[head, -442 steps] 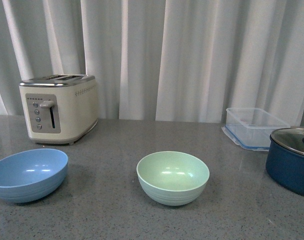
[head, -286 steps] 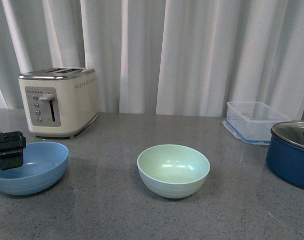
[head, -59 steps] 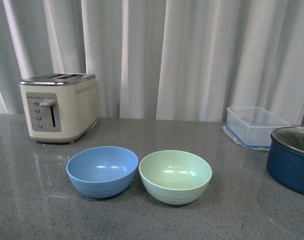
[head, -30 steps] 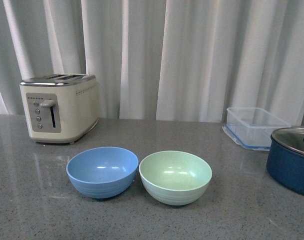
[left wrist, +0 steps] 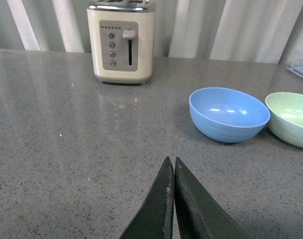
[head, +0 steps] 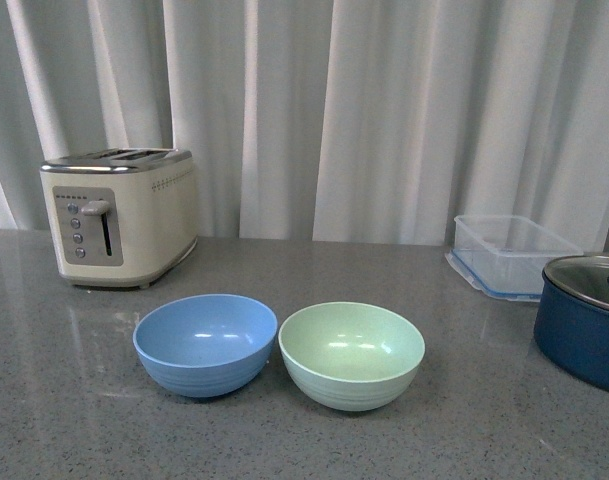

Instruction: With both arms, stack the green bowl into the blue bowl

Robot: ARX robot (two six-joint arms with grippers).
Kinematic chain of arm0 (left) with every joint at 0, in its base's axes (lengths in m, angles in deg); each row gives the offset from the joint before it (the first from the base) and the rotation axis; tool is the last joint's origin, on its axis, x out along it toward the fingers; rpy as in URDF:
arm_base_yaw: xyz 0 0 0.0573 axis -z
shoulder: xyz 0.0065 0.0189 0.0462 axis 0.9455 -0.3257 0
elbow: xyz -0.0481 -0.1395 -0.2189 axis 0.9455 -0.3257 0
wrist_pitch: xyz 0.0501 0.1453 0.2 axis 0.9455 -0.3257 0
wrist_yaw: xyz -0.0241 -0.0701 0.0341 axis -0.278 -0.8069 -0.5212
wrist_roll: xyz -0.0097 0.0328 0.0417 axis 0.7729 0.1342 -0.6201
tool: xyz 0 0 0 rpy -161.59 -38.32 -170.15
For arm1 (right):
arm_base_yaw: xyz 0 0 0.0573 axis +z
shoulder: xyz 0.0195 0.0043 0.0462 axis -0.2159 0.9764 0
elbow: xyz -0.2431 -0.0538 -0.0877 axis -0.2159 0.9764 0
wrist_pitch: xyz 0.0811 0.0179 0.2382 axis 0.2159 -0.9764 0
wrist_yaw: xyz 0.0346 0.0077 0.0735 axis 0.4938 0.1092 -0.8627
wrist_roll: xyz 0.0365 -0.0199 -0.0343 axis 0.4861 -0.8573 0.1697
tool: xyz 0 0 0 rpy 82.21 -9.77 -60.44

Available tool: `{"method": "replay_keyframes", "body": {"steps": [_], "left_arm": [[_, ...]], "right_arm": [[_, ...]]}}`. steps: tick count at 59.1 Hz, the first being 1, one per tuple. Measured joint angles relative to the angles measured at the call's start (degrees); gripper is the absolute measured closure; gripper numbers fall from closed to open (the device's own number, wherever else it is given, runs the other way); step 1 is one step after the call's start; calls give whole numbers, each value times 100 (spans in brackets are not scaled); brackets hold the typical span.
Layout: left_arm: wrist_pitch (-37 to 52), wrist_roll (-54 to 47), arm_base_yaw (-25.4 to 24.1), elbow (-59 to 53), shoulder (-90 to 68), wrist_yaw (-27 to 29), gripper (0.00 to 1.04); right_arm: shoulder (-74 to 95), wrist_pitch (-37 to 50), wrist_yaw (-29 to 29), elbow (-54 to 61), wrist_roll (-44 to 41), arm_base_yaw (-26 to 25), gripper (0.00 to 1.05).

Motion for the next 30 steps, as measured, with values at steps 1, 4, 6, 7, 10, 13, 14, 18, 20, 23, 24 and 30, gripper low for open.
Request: {"method": "replay_keyframes", "body": {"steps": [1,4,6,7,10,13,14,18,20,23,24,30], "left_arm": [[83,0,2,-57,17,-2,101],[94,-4,2,-85,133,-4,101],[9,-7,0,-85,221,-4,101],[-79,-7,0,-85,308,0,101],[-225,-7,0,-85,455,-2,101],[-363,-7,0,-87,610,-2,101],[-413,-7,0,-87,671,-2,101],[-669,-7,0,-87,931,-2,101],[-745,-7,0,-87,999,-2,101],[-859,-7,0,-87,1117,-2,101],[-911,-7,0,-87,1176,-2,101],[-1110,-7,0,-87,1384,-2,101]], "right_arm": [[0,0,0,0,0,0,10],[0,0,0,0,0,0,10],[0,0,-2,0,0,0,10],[0,0,0,0,0,0,10],[0,0,0,0,0,0,10],[0,0,0,0,0,0,10],[0,0,0,0,0,0,10],[0,0,0,0,0,0,10],[0,0,0,0,0,0,10],[0,0,0,0,0,0,10],[0,0,0,0,0,0,10],[0,0,0,0,0,0,10]]}}
